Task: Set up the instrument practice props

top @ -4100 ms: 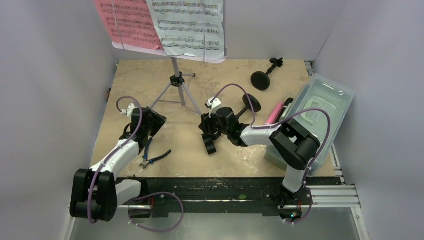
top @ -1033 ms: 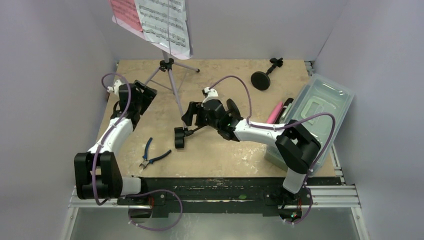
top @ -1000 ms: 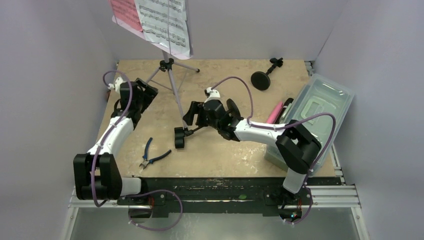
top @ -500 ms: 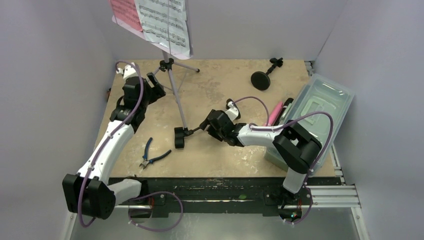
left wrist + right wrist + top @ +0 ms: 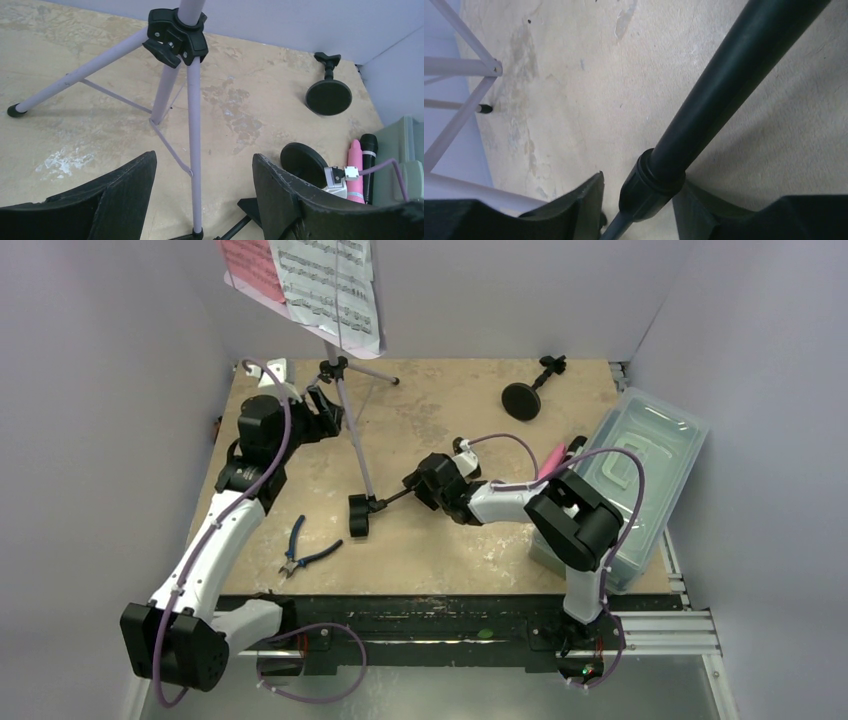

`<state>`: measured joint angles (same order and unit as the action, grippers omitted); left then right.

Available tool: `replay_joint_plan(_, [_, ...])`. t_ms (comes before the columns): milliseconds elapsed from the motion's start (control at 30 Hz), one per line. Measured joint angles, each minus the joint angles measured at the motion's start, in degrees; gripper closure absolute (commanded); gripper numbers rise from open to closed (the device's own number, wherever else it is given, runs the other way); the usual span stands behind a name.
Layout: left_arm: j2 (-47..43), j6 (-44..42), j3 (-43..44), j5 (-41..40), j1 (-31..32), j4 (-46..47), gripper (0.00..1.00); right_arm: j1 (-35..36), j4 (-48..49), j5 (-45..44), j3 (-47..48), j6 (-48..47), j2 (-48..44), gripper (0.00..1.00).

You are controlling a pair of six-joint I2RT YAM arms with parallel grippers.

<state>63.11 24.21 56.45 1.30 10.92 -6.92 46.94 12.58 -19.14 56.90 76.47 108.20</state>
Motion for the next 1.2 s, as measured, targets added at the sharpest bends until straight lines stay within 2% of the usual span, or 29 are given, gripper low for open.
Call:
replay_joint_plan(133, [1.92, -0.33, 0.44, 2.49, 0.0, 0.0, 0.33, -0.09, 1.16, 1.64, -0.2, 0.57, 0.72, 0.65])
replay_joint_plan(300, [4.46, -0.39, 0.5, 5.7, 0.0, -0.81, 0.33, -0.2, 3.65, 3.69, -3.23, 2.64, -0.5, 0.7])
replay_joint_plan(567, [3.74, -1.09, 0.57, 6.58, 0.0, -1.22, 0.32, -0.37, 5.46, 7.13, -12.31, 1.66, -7.76, 0.87])
replay_joint_plan(667, [3.63, -1.27, 0.57, 6.8, 0.09, -0.68, 0.34, -0.48, 5.49, 9.2, -15.56, 0.37, -10.97, 1.0])
replay_joint_plan(800, [3.02, -1.29, -0.7, 10.12, 1.36, 1.05, 0.33, -1.16, 3.93, 14.73, -18.12, -2.4, -15.8, 1.0])
replay_joint_plan(1000, [-2.58, -1.25, -6.93, 21.9, 2.67, 1.05, 0.31, -6.4, -0.02, 29.59, -15.63, -6.45, -21.42, 1.0])
replay_joint_plan(1100, [-6.29, -0.74, -8.0, 27.74, 2.69, -0.61, 0.27, -8.11, 0.5, 37.48, -13.7, -5.57, -21.55, 1.0])
replay_joint_plan(1200, [-10.93, 1.18, -8.02, 33.18, 2.73, -1.07, 0.25, -8.26, 5.16, 46.1, -13.66, -1.25, -20.33, 1.0])
